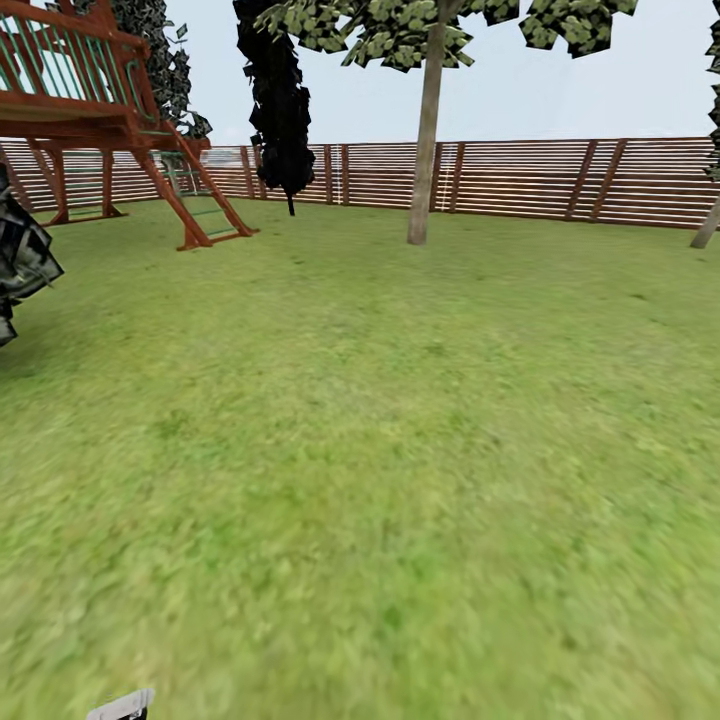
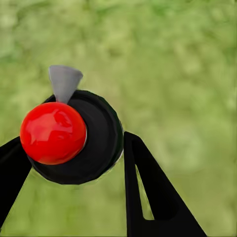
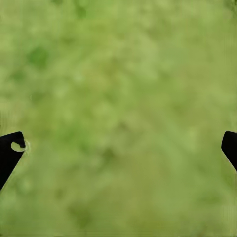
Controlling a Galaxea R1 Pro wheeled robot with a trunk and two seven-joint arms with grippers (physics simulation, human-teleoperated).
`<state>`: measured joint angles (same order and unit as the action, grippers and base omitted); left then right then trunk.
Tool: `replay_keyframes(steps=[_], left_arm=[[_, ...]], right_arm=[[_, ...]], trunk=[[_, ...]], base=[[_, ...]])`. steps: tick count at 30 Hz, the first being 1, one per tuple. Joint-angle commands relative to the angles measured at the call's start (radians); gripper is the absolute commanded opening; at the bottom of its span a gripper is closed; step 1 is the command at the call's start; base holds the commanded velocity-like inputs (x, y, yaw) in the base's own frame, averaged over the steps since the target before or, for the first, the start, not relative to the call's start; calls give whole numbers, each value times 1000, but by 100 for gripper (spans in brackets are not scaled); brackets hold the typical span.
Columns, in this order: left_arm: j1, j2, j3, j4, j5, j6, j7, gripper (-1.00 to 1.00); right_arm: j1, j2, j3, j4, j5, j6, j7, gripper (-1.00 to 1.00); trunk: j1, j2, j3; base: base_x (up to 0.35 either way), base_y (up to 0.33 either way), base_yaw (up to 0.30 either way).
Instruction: In the garden, pick up the pesticide atomizer on the floor and spray pesticide onto both trees until each tree trunk is fully covered.
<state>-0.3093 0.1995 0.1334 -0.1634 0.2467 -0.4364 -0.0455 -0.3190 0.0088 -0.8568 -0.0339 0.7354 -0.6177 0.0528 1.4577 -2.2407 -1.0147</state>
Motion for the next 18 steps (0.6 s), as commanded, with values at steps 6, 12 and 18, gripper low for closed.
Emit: replay_keyframes(steps=[6, 12, 18], left_arm=[[-1, 0, 3, 1, 5, -2, -5, -100], [-1, 0, 3, 1, 5, -2, -5, -100], [-1, 0, 3, 1, 5, -2, -5, -100]], right_arm=[[0, 0, -8, -1, 3, -2, 6, 100], [0, 0, -8, -1, 3, -2, 6, 100], [0, 0, -8, -1, 3, -2, 6, 100]], trunk=[[0, 0, -1], [0, 0, -1], [0, 0, -1]], base=[[335, 80, 0], [335, 80, 0], [335, 80, 0]])
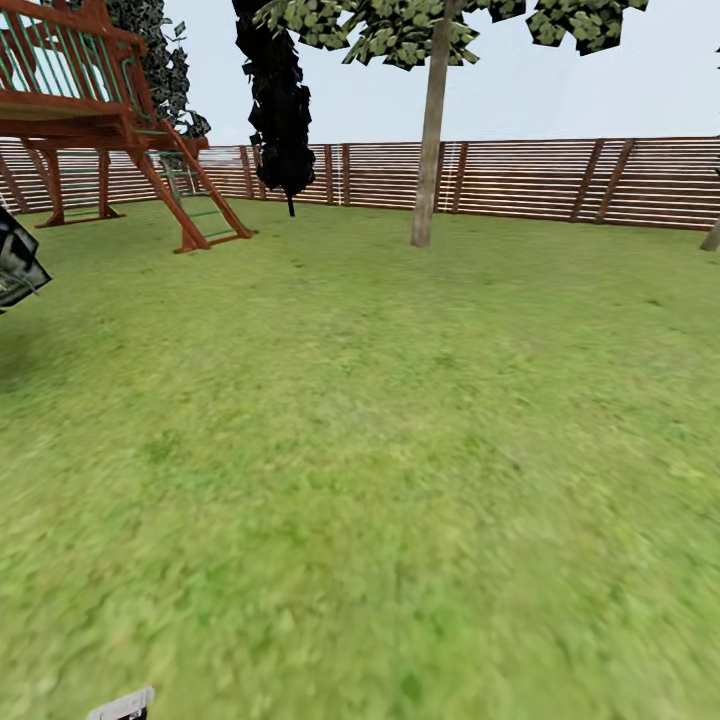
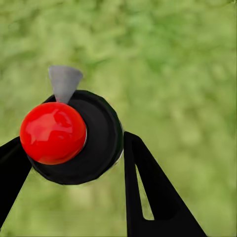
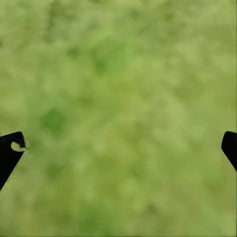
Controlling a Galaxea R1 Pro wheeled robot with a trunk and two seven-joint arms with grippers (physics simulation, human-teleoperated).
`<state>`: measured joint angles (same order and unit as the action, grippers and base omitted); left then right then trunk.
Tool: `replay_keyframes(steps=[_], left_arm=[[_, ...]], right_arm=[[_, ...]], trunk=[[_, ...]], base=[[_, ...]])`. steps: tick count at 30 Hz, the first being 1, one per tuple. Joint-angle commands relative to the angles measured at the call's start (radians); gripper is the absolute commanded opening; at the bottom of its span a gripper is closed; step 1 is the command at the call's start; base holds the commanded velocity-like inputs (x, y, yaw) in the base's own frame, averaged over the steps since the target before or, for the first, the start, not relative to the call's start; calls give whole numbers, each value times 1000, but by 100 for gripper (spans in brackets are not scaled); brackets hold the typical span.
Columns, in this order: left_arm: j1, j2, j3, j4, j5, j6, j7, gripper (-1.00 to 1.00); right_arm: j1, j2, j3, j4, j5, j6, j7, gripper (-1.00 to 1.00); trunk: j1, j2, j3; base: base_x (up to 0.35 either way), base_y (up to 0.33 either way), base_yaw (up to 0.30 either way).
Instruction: In the garden, pick up the pesticide atomizer on the floor and spray pesticide onto both trees until each tree trunk is fully covered.
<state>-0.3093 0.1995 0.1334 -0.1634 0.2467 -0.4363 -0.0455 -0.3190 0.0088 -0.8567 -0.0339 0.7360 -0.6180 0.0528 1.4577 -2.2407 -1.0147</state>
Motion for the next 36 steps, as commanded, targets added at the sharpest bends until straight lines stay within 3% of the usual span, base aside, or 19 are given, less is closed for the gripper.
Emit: replay_keyframes(steps=[1, 36], left_arm=[[-1, 0, 3, 1, 5, -2, -5, -100], [-1, 0, 3, 1, 5, -2, -5, -100]], right_arm=[[0, 0, -8, -1, 3, -2, 6, 100], [0, 0, -8, -1, 3, -1, 6, 100]], trunk=[[0, 0, -1], [0, 0, -1]], base=[[335, 80, 0], [335, 80, 0]])
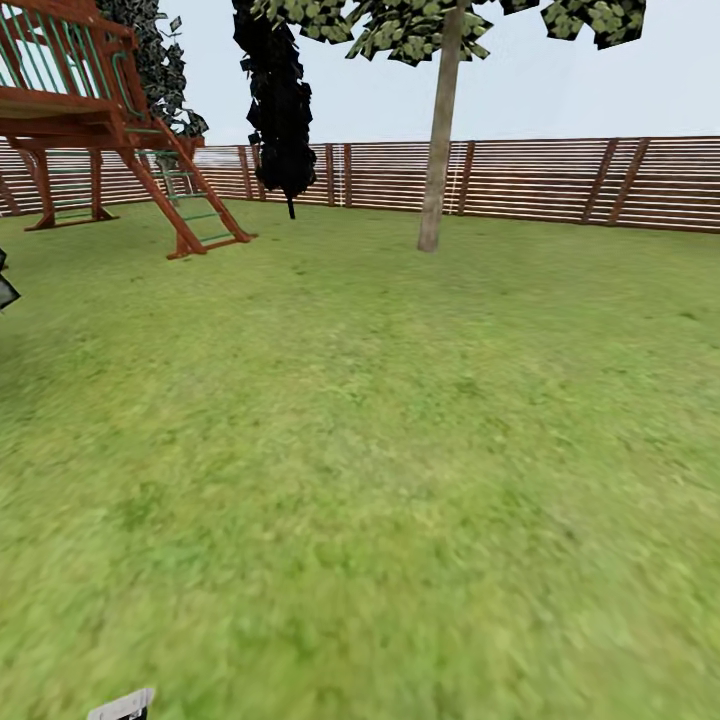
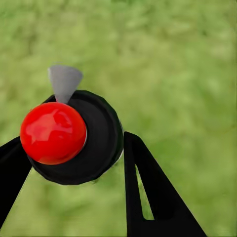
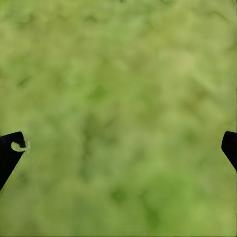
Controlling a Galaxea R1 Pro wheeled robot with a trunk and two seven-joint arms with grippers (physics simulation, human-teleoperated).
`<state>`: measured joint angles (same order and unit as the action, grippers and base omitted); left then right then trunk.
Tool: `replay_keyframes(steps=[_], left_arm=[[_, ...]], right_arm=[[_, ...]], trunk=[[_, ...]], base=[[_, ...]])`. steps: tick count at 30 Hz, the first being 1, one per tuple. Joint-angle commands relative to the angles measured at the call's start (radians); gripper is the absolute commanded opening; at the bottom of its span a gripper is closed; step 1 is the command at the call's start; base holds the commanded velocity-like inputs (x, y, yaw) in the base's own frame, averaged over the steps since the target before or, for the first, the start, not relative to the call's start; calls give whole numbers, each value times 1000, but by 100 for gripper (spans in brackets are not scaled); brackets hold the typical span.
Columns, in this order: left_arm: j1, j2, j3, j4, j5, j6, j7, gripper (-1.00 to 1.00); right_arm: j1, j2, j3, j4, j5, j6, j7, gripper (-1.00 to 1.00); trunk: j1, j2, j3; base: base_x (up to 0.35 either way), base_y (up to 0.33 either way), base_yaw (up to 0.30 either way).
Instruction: In the garden, pick up the pesticide atomizer on the floor and spray pesticide onto both trees until each tree trunk is fully covered.
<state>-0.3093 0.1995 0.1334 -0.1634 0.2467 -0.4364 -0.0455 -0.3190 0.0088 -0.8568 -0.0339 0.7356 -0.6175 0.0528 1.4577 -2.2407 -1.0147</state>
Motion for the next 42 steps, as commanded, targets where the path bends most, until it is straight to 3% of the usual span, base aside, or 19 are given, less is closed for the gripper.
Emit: replay_keyframes(steps=[1, 42], left_arm=[[-1, 0, 3, 1, 5, -3, -5, -100], [-1, 0, 3, 1, 5, -3, -5, -100]], right_arm=[[0, 0, -8, -1, 3, -1, 6, 100], [0, 0, -8, -1, 3, -2, 6, 100]], trunk=[[0, 0, -1], [0, 0, -1]], base=[[335, 80, 0], [336, 46, 0]])
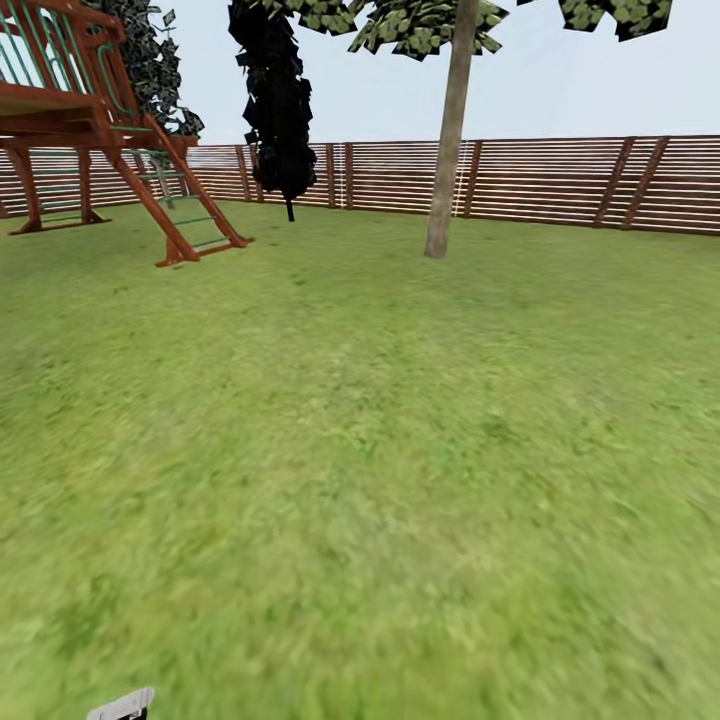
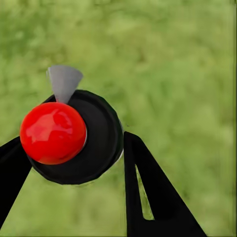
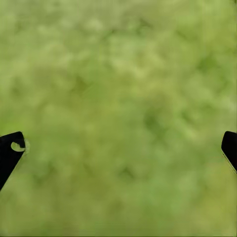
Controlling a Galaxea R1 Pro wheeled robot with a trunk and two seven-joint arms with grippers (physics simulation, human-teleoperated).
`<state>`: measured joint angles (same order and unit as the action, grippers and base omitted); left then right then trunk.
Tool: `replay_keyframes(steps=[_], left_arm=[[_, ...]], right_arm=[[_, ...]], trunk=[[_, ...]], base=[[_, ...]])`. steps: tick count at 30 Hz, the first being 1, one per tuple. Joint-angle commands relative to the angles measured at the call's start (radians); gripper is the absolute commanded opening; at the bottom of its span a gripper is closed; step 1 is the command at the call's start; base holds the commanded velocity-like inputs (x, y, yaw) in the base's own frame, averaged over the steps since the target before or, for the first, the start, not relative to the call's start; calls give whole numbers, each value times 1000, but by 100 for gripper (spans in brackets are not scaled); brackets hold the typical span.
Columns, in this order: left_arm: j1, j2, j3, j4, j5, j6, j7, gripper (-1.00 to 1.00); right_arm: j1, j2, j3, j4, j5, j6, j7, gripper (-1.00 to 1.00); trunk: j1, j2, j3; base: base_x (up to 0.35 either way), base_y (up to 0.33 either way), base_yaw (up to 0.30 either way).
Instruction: In the garden, pick up the pesticide atomizer on the floor and spray pesticide onto both trees until each tree trunk is fully covered.
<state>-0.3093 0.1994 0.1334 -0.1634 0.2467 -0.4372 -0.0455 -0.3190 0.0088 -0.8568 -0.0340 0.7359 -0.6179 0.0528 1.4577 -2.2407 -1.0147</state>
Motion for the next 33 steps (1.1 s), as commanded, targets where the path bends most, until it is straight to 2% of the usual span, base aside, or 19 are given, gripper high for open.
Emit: replay_keyframes(steps=[1, 33], left_arm=[[-1, 0, 3, 1, 5, -2, -5, -100], [-1, 0, 3, 1, 5, -2, -5, -100]], right_arm=[[0, 0, -8, -1, 3, -2, 6, 100], [0, 0, -8, -1, 3, -2, 6, 100]], trunk=[[0, 0, -1], [0, 0, -1]], base=[[336, 0, 0], [336, 0, 0]])
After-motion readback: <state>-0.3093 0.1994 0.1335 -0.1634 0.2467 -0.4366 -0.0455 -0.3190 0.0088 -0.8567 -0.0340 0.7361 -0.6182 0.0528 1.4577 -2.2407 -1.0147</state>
